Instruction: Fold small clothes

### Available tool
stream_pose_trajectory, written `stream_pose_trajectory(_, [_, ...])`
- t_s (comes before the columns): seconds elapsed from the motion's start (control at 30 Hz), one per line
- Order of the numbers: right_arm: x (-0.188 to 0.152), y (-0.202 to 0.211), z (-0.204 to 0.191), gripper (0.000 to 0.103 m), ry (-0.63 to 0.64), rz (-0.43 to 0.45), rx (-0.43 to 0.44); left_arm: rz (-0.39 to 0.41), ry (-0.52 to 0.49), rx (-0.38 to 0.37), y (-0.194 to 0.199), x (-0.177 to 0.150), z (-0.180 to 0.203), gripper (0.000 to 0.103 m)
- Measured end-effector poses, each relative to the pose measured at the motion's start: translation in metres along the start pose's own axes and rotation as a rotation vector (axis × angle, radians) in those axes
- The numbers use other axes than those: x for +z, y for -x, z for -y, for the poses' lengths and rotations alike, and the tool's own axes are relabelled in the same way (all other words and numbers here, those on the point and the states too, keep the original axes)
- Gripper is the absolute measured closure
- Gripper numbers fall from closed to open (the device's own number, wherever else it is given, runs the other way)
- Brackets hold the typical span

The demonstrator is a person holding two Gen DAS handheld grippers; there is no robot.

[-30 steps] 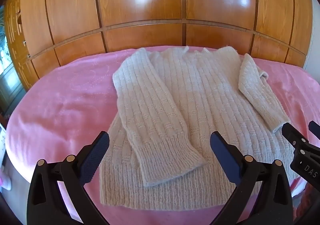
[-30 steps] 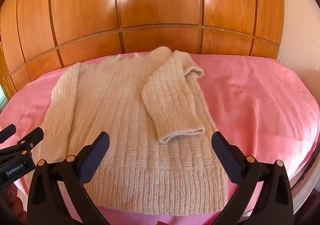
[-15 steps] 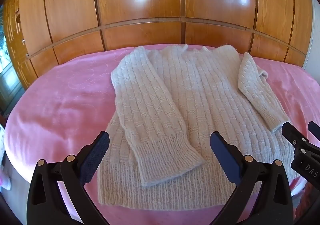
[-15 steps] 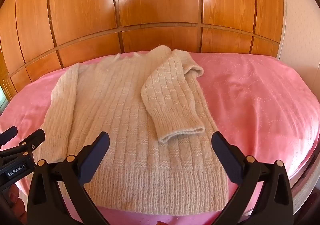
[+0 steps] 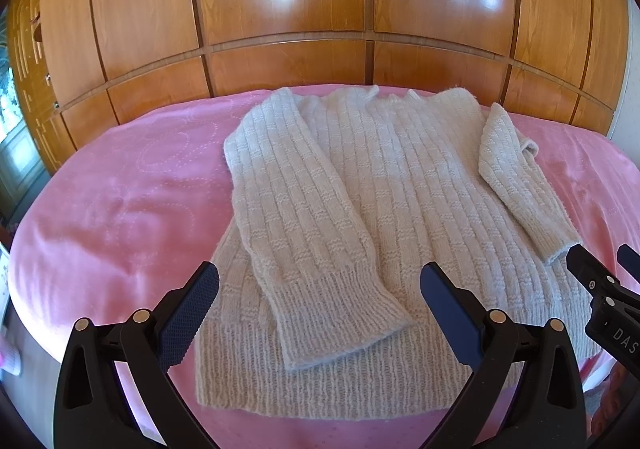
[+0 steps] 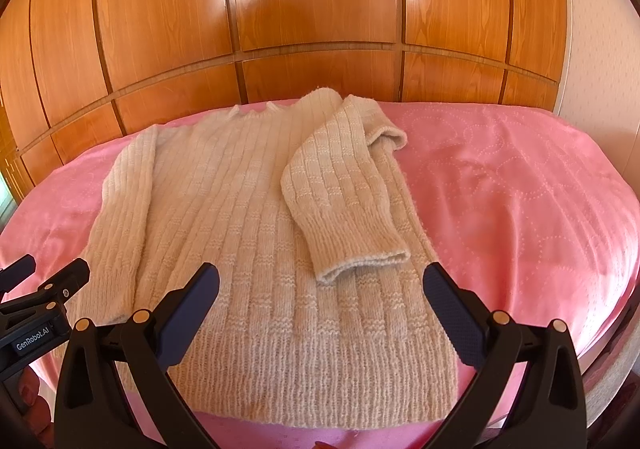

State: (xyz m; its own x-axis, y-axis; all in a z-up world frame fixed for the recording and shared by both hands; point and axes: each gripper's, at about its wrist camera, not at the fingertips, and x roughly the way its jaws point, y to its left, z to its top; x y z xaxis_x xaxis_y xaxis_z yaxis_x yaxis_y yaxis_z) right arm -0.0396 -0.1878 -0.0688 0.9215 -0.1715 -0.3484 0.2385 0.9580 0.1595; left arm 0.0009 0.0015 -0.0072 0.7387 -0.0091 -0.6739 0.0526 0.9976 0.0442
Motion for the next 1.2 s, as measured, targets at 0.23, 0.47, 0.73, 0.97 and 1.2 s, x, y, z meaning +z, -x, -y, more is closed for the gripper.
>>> stream_pose_trajectory(0.23, [-0.001,-0.001,0.000,0.002,0.001,-0.008,0.001,-0.009,0.006,0.000,-0.001,-0.002,-0.003,0.003])
stream_pose_trajectory(0.47, [-0.002,-0.003,-0.001,0.002,0.003,-0.016,-0.001,-0.020,0.010,-0.002,-0.002,0.000,-0.004,0.003])
stream_pose_trajectory(0.73, [-0.002,-0.004,-0.001,0.002,0.004,-0.022,0.001,-0.025,0.013,-0.007,-0.004,-0.001,-0.004,0.003])
stream_pose_trajectory(0.97, [-0.002,-0.006,-0.001,0.002,0.009,-0.021,0.001,-0.051,0.010,-0.026,-0.009,-0.001,-0.003,0.003])
stream_pose_trajectory(1.2, [0.006,-0.023,-0.004,0.002,0.050,-0.002,-0.045,-0.093,0.002,-0.086,-0.023,-0.004,-0.009,0.003])
